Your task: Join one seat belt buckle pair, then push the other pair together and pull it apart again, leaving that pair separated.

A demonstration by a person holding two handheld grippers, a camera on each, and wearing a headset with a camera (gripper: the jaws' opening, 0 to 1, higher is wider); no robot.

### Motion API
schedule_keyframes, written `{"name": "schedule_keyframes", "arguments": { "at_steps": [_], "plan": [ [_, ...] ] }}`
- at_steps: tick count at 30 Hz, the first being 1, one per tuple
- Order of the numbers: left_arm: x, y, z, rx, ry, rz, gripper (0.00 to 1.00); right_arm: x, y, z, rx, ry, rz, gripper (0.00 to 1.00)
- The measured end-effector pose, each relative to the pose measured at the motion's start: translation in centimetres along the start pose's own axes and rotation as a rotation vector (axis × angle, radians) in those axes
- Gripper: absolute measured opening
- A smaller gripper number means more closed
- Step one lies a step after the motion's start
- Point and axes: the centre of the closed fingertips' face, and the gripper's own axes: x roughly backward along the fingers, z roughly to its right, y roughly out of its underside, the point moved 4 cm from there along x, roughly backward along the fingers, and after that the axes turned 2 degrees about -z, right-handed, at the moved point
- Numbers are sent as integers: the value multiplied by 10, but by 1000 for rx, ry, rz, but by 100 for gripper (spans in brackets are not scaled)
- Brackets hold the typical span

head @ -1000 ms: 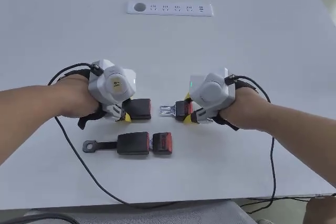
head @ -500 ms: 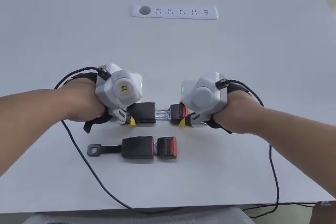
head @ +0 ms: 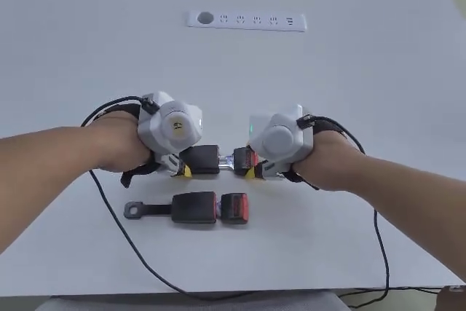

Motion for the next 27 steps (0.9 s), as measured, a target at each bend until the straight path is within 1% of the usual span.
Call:
{"name": "schedule_keyframes", "arguments": {
  "at_steps": [3,7,12,23,26,27],
  "plan": [
    [0,-1,1,-7,3,7,31,0,-1,0,10,-8,4,31],
    [-2,0,0,-6,11,16,31,-1,-1,1,-3,-11,8,30],
    [-3,0,-2,-19,15,9,31,-1,-2,0,10,-4,-1,29],
    [-3,1,-2,-14,15,3,31,-2,-5,1,-1,-5,-7,28],
    [-4,1,-2,-12,15,5,31,-3,-8,0,-6,-10,-6,28],
    [-4,1,-2,-12,15,6,31,-3,-11,-1,-8,-14,2,28]
  ]
}}
